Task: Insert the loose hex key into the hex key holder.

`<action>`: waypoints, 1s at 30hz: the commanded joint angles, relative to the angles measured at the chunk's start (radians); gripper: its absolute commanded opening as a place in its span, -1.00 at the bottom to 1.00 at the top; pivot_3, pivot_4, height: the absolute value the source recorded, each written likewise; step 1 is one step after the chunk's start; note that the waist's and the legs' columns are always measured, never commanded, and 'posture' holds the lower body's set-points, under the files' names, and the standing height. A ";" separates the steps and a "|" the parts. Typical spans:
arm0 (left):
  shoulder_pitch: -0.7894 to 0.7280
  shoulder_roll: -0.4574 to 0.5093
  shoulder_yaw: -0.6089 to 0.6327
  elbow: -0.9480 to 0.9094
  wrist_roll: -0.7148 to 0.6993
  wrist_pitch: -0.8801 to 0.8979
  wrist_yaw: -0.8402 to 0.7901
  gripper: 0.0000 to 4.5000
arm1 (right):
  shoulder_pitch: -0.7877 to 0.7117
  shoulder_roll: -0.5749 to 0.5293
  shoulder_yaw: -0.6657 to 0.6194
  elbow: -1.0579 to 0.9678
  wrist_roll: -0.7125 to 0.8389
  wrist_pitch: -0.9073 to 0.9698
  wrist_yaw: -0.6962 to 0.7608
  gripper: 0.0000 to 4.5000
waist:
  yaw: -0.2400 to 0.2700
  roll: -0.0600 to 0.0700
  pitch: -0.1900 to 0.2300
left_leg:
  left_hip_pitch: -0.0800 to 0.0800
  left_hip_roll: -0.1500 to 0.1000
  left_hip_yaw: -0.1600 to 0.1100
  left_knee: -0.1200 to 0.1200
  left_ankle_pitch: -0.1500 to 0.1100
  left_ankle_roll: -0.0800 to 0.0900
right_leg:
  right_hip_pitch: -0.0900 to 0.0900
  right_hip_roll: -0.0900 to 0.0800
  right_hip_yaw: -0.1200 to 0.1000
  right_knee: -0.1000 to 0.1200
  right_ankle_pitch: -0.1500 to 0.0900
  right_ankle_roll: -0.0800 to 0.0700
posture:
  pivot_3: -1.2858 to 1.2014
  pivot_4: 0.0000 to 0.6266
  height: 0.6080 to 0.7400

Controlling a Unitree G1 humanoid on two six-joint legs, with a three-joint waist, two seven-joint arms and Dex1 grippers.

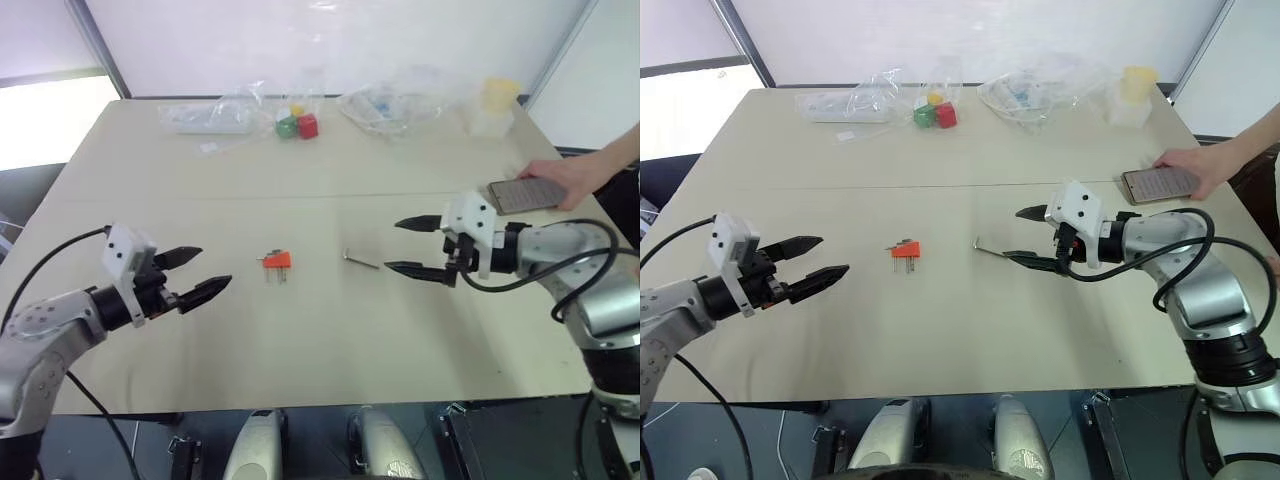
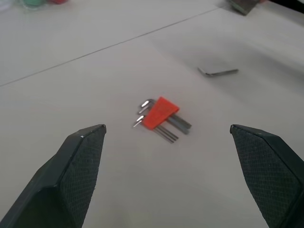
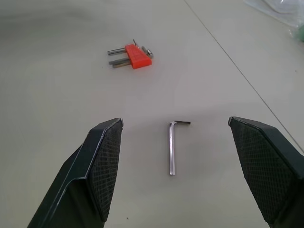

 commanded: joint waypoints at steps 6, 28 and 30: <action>-0.041 0.031 0.045 -0.043 -0.047 0.034 0.011 0.97 | -0.063 0.008 -0.005 -0.038 0.019 0.004 0.017 0.65 | 0.001 0.000 0.000 | 0.000 0.000 0.000 0.000 0.000 0.000 | 0.000 0.000 0.000 0.000 0.000 0.000 | 0.03 -0.52 1.00; -0.057 0.017 0.046 -0.094 -0.160 0.144 0.101 0.97 | -0.126 0.064 0.060 0.021 -0.003 -0.034 0.047 0.65 | -0.001 0.000 0.000 | 0.000 0.000 0.000 0.000 0.000 0.000 | -0.001 0.000 0.000 0.000 0.001 0.001 | 0.03 -0.52 1.00; -0.044 0.017 0.036 -0.087 -0.144 0.137 0.094 0.97 | -0.172 0.106 0.106 0.077 -0.027 -0.072 0.068 0.65 | -0.003 0.000 0.000 | 0.000 0.000 0.000 0.000 0.000 0.000 | -0.001 0.000 0.000 0.000 0.001 0.002 | 0.03 -0.52 1.00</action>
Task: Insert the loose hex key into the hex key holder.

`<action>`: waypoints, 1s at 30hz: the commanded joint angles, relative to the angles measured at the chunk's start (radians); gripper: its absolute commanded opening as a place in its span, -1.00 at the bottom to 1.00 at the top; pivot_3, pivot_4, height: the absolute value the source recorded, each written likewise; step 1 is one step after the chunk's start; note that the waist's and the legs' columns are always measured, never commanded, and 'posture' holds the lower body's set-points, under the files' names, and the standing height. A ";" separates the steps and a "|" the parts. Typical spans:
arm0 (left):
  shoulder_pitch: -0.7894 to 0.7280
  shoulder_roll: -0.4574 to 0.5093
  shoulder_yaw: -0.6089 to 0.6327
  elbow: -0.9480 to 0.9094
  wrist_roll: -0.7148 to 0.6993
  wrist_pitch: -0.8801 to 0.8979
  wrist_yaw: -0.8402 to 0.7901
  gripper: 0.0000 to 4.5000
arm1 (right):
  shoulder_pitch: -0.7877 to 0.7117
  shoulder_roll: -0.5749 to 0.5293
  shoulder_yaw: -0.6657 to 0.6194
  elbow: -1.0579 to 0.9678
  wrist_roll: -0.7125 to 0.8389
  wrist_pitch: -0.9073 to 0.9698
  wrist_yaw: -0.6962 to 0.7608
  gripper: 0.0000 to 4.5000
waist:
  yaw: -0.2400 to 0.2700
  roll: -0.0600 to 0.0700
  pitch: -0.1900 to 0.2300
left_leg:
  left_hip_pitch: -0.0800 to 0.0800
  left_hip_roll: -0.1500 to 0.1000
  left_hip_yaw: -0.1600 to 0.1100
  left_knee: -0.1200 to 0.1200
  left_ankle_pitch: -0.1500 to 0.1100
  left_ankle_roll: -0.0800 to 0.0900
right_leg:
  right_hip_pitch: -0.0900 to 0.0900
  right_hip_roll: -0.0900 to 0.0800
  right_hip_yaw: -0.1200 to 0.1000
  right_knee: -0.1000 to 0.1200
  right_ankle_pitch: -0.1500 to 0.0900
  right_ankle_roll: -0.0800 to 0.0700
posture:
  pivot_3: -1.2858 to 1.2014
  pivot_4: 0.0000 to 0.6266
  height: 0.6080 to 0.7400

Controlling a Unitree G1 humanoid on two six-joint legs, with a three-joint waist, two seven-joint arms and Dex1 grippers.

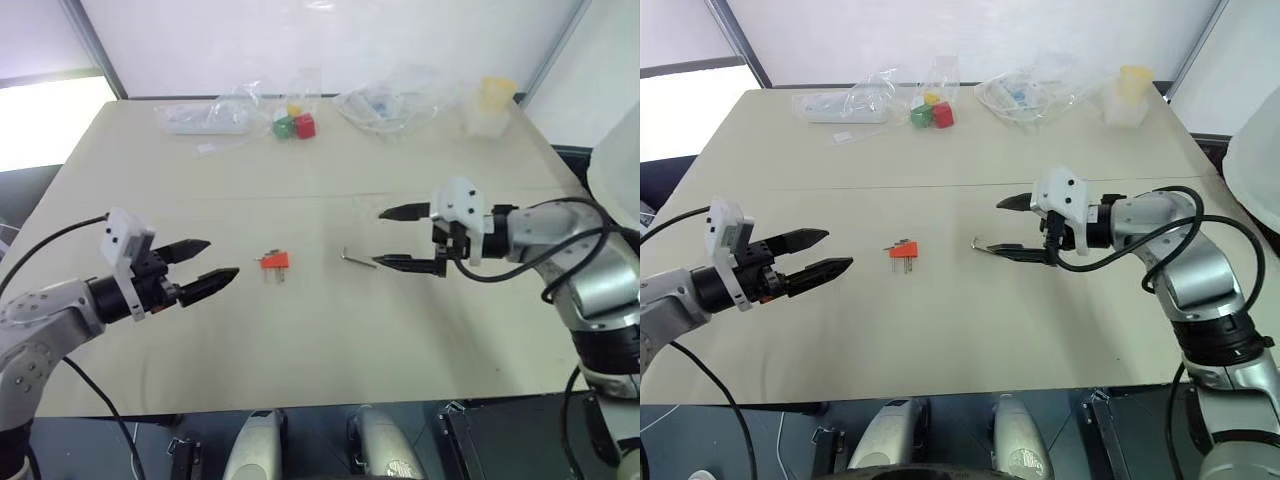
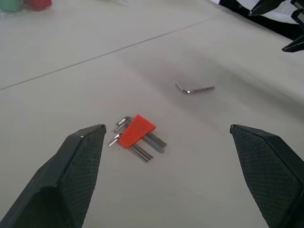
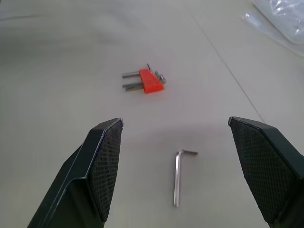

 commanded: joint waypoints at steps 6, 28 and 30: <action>0.036 0.008 -0.008 0.027 0.053 -0.029 -0.035 0.97 | -0.270 0.243 0.214 0.422 -0.152 -0.233 0.129 0.65 | -0.009 0.001 0.000 | 0.001 0.000 0.001 0.000 0.000 0.000 | 0.000 0.002 0.000 0.001 0.000 0.000 | 0.03 -0.52 1.00; 0.170 -0.043 0.054 -0.124 0.074 -0.035 0.047 0.97 | -0.594 0.674 0.291 1.406 -0.546 -0.859 -0.088 0.65 | -0.029 0.001 0.001 | -0.001 0.000 0.000 -0.005 0.001 -0.002 | -0.004 -0.001 0.000 0.001 0.001 0.001 | 0.03 -0.52 1.00; 0.165 -0.043 0.050 -0.125 0.074 -0.034 0.052 0.97 | -0.593 0.681 0.284 1.415 -0.552 -0.862 -0.088 0.65 | -0.030 0.001 0.001 | 0.000 0.000 0.000 -0.006 0.001 -0.003 | -0.004 -0.001 0.000 0.001 0.001 0.001 | 0.03 -0.52 1.00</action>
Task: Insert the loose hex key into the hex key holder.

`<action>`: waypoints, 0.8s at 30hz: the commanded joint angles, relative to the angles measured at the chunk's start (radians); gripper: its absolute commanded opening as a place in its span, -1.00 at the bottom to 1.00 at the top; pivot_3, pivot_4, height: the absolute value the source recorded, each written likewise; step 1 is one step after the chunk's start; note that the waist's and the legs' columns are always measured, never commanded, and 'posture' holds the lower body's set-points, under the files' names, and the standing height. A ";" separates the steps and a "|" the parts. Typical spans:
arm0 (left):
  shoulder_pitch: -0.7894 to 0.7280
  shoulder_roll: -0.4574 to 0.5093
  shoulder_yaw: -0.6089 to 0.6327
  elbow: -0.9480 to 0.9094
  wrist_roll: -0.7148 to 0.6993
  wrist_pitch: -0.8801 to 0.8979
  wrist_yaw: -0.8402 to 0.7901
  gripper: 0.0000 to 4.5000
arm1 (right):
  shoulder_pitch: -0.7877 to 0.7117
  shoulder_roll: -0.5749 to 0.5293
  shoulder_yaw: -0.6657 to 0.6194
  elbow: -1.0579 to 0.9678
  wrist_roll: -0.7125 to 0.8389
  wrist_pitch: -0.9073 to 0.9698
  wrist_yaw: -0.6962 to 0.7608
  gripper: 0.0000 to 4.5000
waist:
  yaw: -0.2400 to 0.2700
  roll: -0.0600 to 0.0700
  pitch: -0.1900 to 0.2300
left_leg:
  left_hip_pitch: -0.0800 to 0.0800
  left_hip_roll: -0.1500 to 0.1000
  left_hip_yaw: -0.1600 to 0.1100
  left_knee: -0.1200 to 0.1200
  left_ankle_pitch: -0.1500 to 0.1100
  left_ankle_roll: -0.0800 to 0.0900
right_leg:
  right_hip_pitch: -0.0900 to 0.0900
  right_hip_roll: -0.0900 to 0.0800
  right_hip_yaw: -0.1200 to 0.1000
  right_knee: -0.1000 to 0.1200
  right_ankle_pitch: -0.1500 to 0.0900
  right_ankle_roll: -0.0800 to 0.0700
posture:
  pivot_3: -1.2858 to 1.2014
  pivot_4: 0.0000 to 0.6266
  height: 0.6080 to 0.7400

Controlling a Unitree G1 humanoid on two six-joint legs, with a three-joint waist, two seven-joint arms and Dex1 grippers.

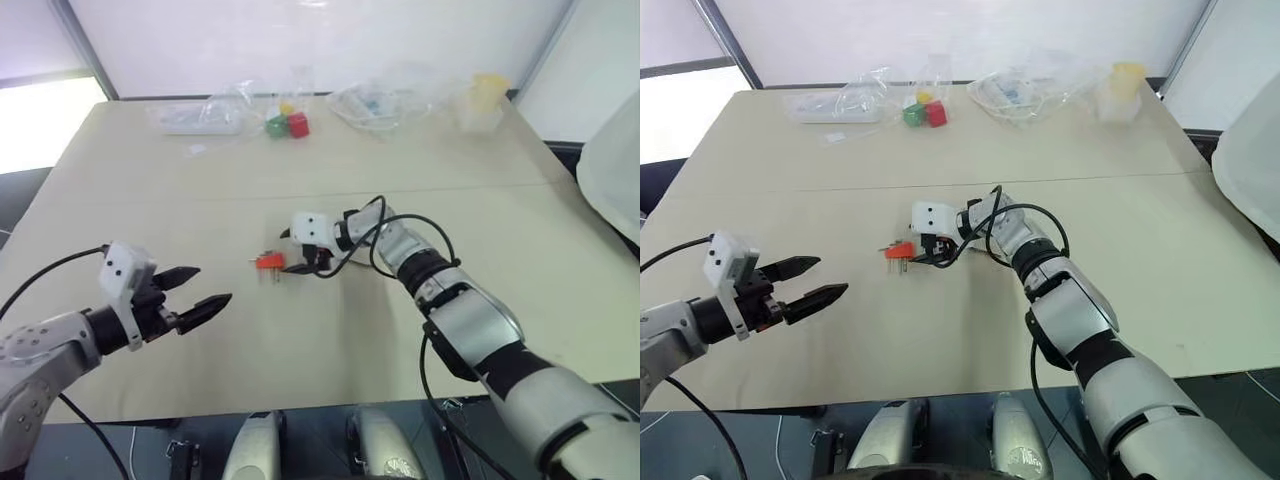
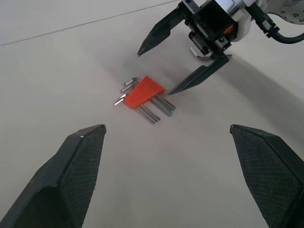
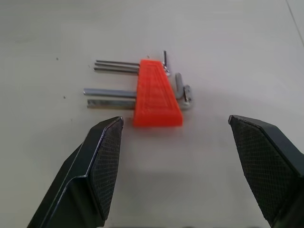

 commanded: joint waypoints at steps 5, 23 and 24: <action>-0.016 0.000 0.014 -0.036 -0.008 -0.007 0.014 0.97 | -0.018 0.041 -0.040 0.021 -0.014 -0.017 -0.001 0.65 | -0.003 0.000 0.000 | 0.000 0.000 0.000 -0.003 0.000 -0.001 | -0.002 0.001 0.000 0.000 0.000 0.000 | 0.03 -0.52 1.00; 0.016 0.001 0.030 -0.070 -0.002 -0.011 0.047 0.97 | -0.002 0.090 -0.081 0.070 -0.044 0.032 -0.001 0.65 | -0.003 0.000 0.000 | 0.000 0.000 0.000 -0.003 0.001 -0.001 | -0.001 0.000 0.000 0.000 0.000 0.000 | 0.03 -0.52 1.00; 0.016 0.003 0.030 -0.069 0.000 -0.013 0.046 0.97 | -0.001 0.092 -0.082 0.072 -0.048 0.033 -0.003 0.65 | -0.003 0.000 0.000 | 0.001 0.000 0.000 -0.003 0.001 -0.001 | -0.001 0.000 0.000 0.000 0.000 0.000 | 0.03 -0.52 1.00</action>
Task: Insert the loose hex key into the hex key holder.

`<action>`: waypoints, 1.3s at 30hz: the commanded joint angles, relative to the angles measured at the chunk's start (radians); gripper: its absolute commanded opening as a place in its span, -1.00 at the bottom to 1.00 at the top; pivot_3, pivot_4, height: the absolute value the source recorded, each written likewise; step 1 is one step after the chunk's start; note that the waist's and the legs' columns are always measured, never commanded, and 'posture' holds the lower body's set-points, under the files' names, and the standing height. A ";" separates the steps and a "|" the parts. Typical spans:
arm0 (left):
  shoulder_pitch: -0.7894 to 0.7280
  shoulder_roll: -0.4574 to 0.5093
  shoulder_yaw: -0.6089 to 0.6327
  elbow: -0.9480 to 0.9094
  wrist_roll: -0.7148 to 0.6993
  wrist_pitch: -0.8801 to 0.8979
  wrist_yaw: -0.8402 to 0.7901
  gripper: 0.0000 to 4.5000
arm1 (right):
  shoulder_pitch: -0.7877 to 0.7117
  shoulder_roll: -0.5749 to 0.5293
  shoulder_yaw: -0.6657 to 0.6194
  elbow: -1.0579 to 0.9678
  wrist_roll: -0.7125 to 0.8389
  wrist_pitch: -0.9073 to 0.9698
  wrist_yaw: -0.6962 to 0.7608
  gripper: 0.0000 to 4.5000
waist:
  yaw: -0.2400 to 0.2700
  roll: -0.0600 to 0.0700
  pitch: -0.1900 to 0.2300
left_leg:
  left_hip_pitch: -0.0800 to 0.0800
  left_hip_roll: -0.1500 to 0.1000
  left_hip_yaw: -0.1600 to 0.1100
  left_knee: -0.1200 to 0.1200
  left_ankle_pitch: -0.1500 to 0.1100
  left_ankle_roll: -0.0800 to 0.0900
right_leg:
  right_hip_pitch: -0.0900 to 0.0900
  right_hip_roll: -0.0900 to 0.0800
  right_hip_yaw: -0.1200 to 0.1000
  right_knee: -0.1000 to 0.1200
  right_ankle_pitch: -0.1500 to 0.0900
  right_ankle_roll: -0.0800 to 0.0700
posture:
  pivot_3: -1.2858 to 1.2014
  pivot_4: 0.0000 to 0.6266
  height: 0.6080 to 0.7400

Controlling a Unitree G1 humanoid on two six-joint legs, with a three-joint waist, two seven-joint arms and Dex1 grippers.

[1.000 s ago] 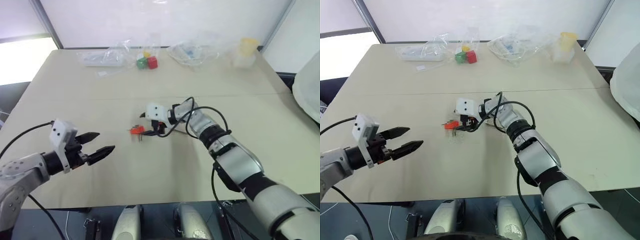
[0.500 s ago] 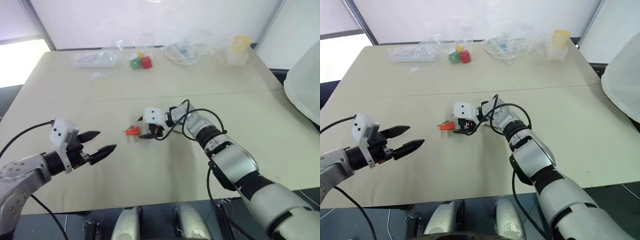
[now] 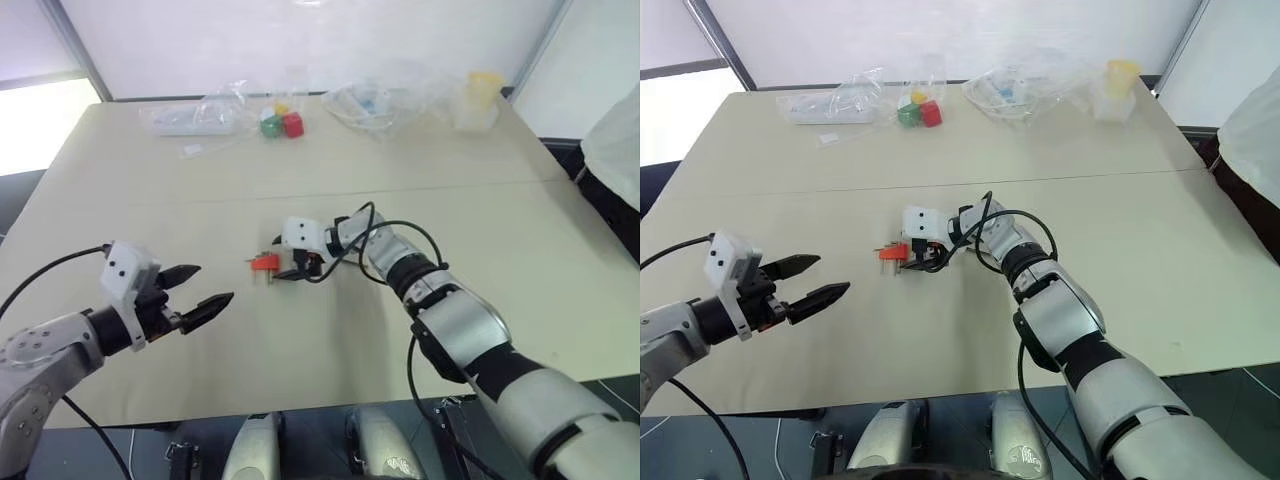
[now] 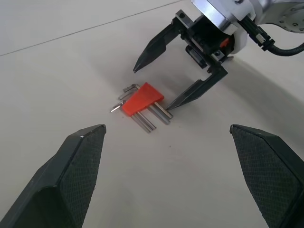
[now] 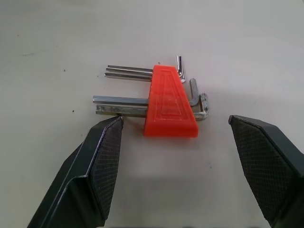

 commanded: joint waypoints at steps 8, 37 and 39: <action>0.001 0.008 0.042 -0.029 0.011 -0.018 0.002 1.00 | 0.013 0.031 -0.017 0.023 -0.024 0.032 -0.016 0.04 | -0.003 0.000 0.000 | 0.001 0.000 0.000 0.000 0.000 0.000 | 0.000 0.000 0.000 0.000 0.000 0.000 | 0.03 -0.52 1.00; -0.381 -0.079 -0.195 0.280 0.114 -0.141 -0.128 1.00 | 0.039 -0.251 0.245 -0.473 -0.661 -0.467 -1.121 -0.54 | -0.008 -0.001 0.000 | -0.002 -0.002 0.000 -0.001 0.002 -0.004 | -0.004 0.003 0.000 0.002 0.000 0.000 | 0.03 -0.52 1.00; -0.454 -0.092 -0.219 0.318 0.105 -0.130 -0.149 1.00 | 0.059 -0.285 0.244 -0.563 -0.713 -0.475 -1.215 -0.54 | -0.005 -0.001 0.000 | -0.002 -0.002 0.000 -0.001 0.003 -0.004 | -0.004 0.003 0.000 0.002 0.000 0.000 | 0.03 -0.52 1.00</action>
